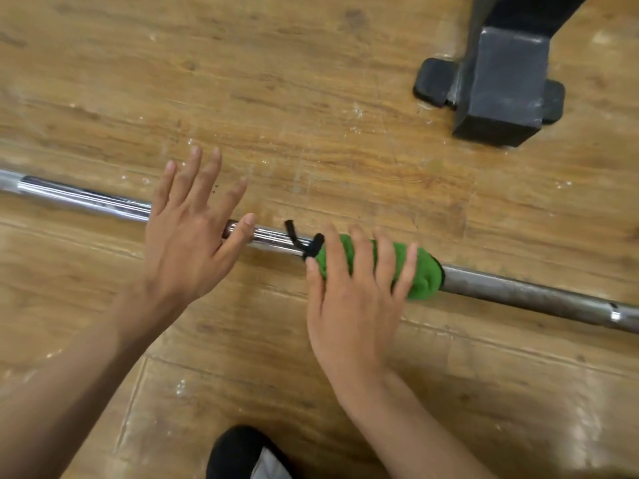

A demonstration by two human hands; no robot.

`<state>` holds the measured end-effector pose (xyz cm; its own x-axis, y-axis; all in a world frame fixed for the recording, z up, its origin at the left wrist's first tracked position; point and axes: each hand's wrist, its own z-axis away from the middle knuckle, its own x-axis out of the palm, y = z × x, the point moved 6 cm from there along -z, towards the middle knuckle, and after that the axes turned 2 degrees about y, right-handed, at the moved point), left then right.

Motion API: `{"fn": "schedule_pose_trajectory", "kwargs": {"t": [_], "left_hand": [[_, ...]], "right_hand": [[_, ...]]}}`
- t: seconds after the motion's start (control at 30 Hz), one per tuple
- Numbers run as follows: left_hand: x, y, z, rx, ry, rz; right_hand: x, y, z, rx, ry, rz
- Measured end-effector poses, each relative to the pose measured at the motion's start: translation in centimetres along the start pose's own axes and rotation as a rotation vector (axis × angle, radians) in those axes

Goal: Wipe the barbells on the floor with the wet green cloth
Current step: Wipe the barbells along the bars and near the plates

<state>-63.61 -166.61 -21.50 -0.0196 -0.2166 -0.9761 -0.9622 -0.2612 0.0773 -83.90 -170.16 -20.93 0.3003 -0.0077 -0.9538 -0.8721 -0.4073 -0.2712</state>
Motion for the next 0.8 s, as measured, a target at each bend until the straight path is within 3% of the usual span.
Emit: {"fn": "schedule_pose_trajectory", "kwargs": {"t": [0.1, 0.27, 0.4, 0.5, 0.6, 0.67, 0.8], "left_hand": [[0.1, -0.3, -0.2, -0.009, -0.02, 0.0], [0.0, -0.4, -0.3, -0.041, -0.03, 0.028], [0.3, 0.1, -0.5, -0.072, -0.068, 0.058], [0.4, 0.0, -0.4, -0.062, -0.075, 0.068], [0.6, 0.0, -0.4, -0.076, -0.105, 0.087], [0.6, -0.2, -0.3, -0.085, -0.1, 0.084], [0.6, -0.3, 0.4, -0.064, -0.043, 0.079]], "right_hand": [[0.1, -0.3, -0.3, -0.162, -0.089, 0.031], [-2.8, 10.3, 1.2, 0.042, 0.054, 0.094], [-1.7, 6.6, 0.2, 0.288, 0.118, 0.09], [0.2, -1.1, -1.5, -0.003, -0.001, 0.005], [0.2, -1.8, -1.6, -0.211, -0.092, -0.019], [-1.0, 2.6, -0.8, -0.176, -0.054, 0.012], [-3.4, 10.6, 0.6, 0.073, 0.047, 0.104]]}}
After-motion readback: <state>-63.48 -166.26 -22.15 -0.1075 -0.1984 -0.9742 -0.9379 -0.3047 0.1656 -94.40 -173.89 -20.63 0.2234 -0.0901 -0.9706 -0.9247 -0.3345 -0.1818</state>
